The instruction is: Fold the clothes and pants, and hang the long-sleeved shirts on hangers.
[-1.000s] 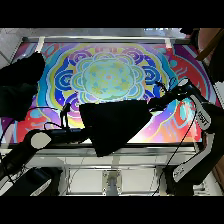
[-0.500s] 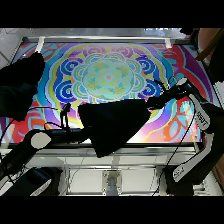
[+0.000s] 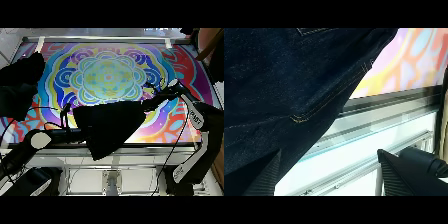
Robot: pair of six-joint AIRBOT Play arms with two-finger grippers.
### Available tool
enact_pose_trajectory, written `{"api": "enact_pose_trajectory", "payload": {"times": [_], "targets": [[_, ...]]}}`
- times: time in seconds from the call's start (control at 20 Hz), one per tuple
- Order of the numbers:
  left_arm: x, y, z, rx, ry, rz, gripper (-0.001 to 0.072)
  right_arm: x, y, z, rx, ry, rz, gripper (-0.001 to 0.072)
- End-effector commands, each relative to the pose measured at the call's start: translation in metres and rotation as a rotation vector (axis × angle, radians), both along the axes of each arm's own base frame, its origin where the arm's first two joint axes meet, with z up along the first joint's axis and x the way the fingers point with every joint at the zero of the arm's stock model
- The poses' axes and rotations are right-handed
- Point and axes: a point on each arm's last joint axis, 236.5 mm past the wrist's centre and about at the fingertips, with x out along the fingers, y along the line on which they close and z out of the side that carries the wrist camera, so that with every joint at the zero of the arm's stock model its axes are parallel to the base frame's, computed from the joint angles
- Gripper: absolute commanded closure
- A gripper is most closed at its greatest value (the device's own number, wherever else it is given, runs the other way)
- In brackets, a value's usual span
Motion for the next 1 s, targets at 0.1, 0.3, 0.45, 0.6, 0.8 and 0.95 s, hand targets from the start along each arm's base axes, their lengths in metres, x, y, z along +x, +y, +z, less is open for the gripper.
{"api": "enact_pose_trajectory", "payload": {"times": [0.1,0.3,0.45,0.6,0.8,0.95], "targets": [[0.0,0.001,-0.001,0.008,-0.005,-0.002,0.0017,-0.002,0.011,0.009,0.06,-0.007,0.023,0.0679],[0.0,0.001,-0.001,0.007,-0.004,-0.002,0.0017,0.02,0.007,0.054,0.141,-0.072,-0.082,0.0684],[0.0,0.001,-0.001,0.006,-0.005,-0.002,0.0017,0.043,-0.036,0.117,0.107,-0.22,-0.199,0.0684],[0.0,0.001,-0.001,0.007,-0.005,-0.002,0.0017,0.043,-0.102,0.184,0.043,-0.368,-0.359,0.0684],[0.0,0.001,-0.001,0.01,-0.012,-0.009,0.0017,0.002,-0.218,0.246,-0.122,-0.484,-0.665,0.0686],[0.0,0.001,-0.001,0.012,-0.017,-0.012,0.0017,-0.05,-0.31,0.292,-0.221,-0.59,-0.981,0.0686]]}}
